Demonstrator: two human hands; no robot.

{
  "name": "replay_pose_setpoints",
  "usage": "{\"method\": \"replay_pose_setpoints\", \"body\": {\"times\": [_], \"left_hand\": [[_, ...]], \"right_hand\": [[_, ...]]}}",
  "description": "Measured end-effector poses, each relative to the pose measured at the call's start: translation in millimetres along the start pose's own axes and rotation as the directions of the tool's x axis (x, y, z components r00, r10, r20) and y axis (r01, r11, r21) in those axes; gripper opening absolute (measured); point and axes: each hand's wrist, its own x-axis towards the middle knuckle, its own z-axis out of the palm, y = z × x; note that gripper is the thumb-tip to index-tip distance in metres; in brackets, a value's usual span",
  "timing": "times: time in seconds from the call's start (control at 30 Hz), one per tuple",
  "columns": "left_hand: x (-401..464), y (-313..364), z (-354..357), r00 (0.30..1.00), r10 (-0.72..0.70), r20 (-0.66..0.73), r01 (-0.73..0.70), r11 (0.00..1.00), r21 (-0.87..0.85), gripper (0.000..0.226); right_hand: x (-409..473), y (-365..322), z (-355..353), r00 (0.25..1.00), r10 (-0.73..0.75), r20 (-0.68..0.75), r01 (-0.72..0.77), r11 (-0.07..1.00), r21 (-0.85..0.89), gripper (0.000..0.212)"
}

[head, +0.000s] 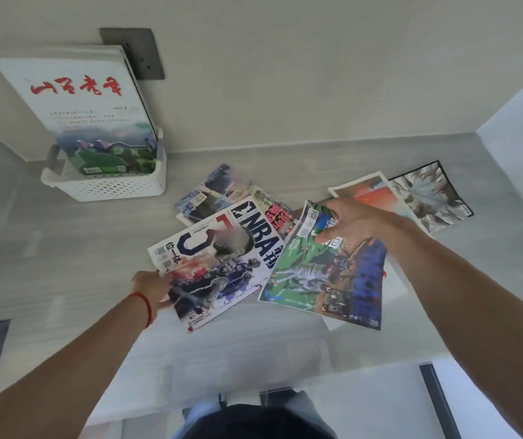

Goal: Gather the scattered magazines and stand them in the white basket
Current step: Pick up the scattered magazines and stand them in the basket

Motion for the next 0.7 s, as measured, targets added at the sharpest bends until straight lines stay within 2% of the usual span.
{"method": "replay_pose_setpoints", "body": {"times": [0.03,0.07,0.1,0.13,0.17,0.2,0.23,0.27,0.33,0.37,0.43,0.47,0.53,0.6,0.63,0.7], "left_hand": [[-8.5,1.2,7.5,0.991,0.12,-0.059,-0.102,0.964,0.243,0.044],[-19.8,6.2,13.8,0.941,0.33,-0.076,-0.275,0.875,0.399,0.056],[-33.8,13.7,18.7,0.844,0.535,0.03,-0.499,0.764,0.409,0.067],[-52.7,25.4,23.0,0.755,0.619,0.215,-0.655,0.708,0.263,0.071],[-72.7,38.6,28.8,0.677,0.606,0.419,-0.688,0.722,0.068,0.07],[-84.2,46.8,35.6,0.613,0.554,0.564,-0.657,0.754,-0.026,0.067],[-87.6,51.5,41.1,0.587,0.549,0.595,-0.652,0.757,-0.055,0.058],[-86.1,55.3,45.2,0.612,0.574,0.543,-0.657,0.752,-0.055,0.045],[-73.5,54.2,47.1,0.745,0.59,0.31,-0.604,0.795,-0.06,0.014],[-66.1,50.3,45.0,0.795,0.562,0.228,-0.554,0.826,-0.107,0.01],[-54.1,39.8,35.2,0.894,0.412,0.175,-0.336,0.876,-0.347,0.012],[-50.8,35.3,27.9,0.924,0.328,0.194,-0.202,0.853,-0.481,0.018],[-46.8,27.5,14.1,0.937,0.234,0.258,-0.007,0.753,-0.658,0.022],[-47.3,21.6,1.6,0.922,0.194,0.334,0.133,0.651,-0.747,0.011],[-48.2,19.5,-2.8,0.908,0.194,0.372,0.187,0.607,-0.772,0.007],[-51.3,15.9,-10.1,0.88,0.215,0.423,0.255,0.538,-0.804,0.004]], "right_hand": [[-4.6,-14.5,-6.8,1.0,-0.025,0.002,0.025,1.0,-0.004,0.064],[-7.9,-31.1,-10.3,0.998,-0.068,0.004,0.068,0.997,-0.024,0.055],[-10.8,-50.0,-10.8,0.993,-0.12,0.011,0.121,0.991,-0.056,0.052],[-12.1,-69.5,-7.8,0.985,-0.171,0.023,0.172,0.981,-0.088,0.052],[-12.6,-89.1,-2.4,0.977,-0.209,0.033,0.212,0.97,-0.119,0.054],[-12.6,-107.2,4.7,0.969,-0.244,0.033,0.246,0.957,-0.15,0.054],[-13.0,-122.7,12.6,0.959,-0.284,0.01,0.281,0.942,-0.184,0.053],[-13.5,-134.1,20.3,0.946,-0.321,-0.048,0.305,0.929,-0.21,0.052],[-15.8,-144.6,36.8,0.892,-0.362,-0.271,0.301,0.923,-0.241,0.053],[-17.3,-143.8,45.3,0.855,-0.326,-0.403,0.247,0.94,-0.237,0.057],[-21.9,-133.6,65.4,0.818,-0.099,-0.566,0.075,0.995,-0.066,0.062],[-24.4,-125.7,78.0,0.824,0.057,-0.564,-0.017,0.997,0.076,0.064],[-27.9,-112.9,106.9,0.846,0.322,-0.425,-0.16,0.914,0.372,0.076],[-29.1,-112.7,130.2,0.875,0.444,-0.195,-0.24,0.746,0.621,0.092],[-27.8,-119.3,136.2,0.885,0.46,-0.075,-0.254,0.611,0.75,0.093],[-17.5,-138.1,141.8,0.914,0.392,0.109,-0.214,0.236,0.948,0.074]]}}
